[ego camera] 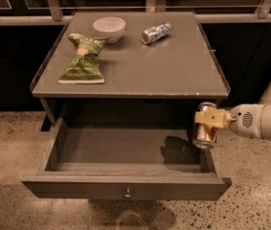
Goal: Pick orange can from top drawer and place on counter
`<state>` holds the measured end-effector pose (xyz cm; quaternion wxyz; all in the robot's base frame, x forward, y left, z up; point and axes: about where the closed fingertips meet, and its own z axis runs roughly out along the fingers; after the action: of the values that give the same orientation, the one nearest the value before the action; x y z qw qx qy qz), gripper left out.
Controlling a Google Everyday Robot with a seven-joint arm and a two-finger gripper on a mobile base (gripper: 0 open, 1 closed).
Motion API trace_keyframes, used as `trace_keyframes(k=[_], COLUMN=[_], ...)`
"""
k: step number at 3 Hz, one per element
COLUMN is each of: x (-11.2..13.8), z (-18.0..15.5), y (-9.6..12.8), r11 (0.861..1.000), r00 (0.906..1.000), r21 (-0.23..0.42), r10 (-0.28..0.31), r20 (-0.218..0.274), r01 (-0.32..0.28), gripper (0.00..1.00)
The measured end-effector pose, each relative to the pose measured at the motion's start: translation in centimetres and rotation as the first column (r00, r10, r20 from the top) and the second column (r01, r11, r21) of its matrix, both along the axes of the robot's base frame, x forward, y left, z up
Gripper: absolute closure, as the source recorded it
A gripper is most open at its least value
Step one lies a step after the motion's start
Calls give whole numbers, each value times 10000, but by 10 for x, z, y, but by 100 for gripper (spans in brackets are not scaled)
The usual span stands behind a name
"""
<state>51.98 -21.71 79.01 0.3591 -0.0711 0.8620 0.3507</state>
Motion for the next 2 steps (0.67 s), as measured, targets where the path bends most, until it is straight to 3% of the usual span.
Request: trace_keyframes(k=[1,2], x=[-15,-1], z=[41,89], y=[10,23], r11=[9998,9962], r00=[9956,9803], r21=[-151,-720], r10=[132,616], r20=[933,1877], r01=[-118,-488], gripper=[100,100])
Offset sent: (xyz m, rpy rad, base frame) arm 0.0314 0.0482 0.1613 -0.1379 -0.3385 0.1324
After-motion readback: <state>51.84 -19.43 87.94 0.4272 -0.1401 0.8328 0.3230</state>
